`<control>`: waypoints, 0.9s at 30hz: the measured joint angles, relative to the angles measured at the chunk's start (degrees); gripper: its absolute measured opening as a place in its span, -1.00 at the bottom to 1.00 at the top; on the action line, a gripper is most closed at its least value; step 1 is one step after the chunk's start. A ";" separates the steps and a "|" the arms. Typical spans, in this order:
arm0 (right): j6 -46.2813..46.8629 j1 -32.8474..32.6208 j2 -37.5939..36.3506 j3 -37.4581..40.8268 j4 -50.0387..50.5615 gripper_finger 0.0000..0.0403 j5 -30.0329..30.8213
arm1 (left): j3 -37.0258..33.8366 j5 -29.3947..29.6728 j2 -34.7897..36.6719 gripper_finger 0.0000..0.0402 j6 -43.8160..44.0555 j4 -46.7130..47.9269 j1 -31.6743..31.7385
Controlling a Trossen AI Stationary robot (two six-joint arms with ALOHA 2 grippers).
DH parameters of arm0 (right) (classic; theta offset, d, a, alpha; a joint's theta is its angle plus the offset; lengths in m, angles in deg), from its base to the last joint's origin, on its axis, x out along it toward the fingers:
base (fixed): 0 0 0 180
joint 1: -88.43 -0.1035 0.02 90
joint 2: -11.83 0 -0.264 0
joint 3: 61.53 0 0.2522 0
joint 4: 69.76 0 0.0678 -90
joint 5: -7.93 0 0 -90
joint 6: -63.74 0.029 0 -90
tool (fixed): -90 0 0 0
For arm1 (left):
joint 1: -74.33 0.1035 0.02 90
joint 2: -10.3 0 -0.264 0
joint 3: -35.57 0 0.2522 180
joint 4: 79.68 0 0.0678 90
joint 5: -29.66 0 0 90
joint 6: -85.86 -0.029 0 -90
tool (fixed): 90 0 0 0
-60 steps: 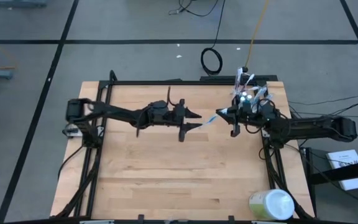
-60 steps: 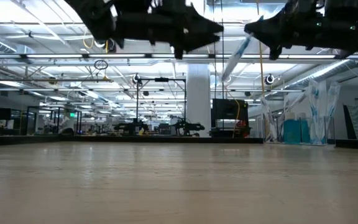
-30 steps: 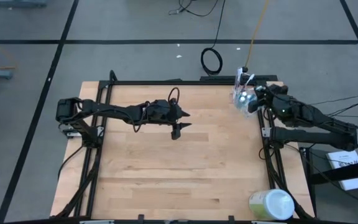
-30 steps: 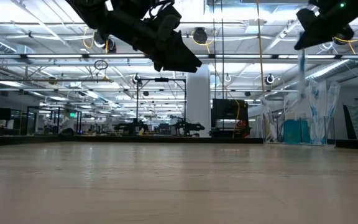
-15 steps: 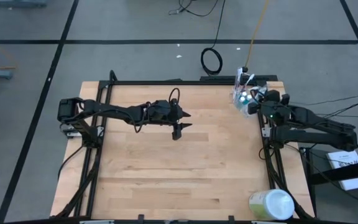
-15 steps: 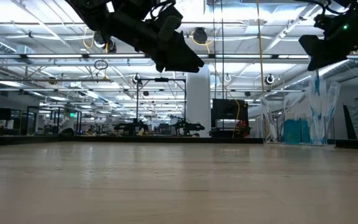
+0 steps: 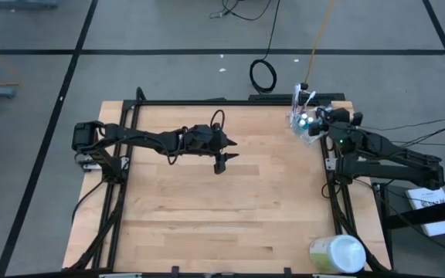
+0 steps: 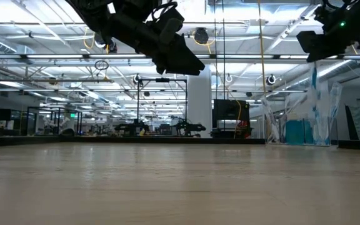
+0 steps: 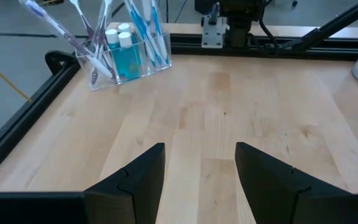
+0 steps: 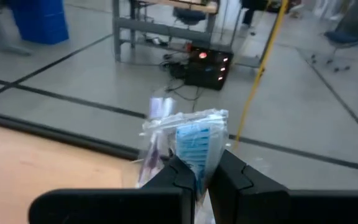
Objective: Pick & Place toothbrushing station
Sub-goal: Put the blue toothbrush into the right of the transparent organizer
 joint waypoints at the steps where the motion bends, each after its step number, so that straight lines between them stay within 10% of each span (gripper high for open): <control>1: 0.30 0.00 0.00 0.00 0.39 -0.93 0.66 | 0.00 0.01 0.00 0.00 0.00 -0.02 0.00; 27: 23.35 0.74 2.71 9.38 10.34 -0.92 -4.73 | 0.00 0.01 0.00 0.00 -0.04 -0.08 0.00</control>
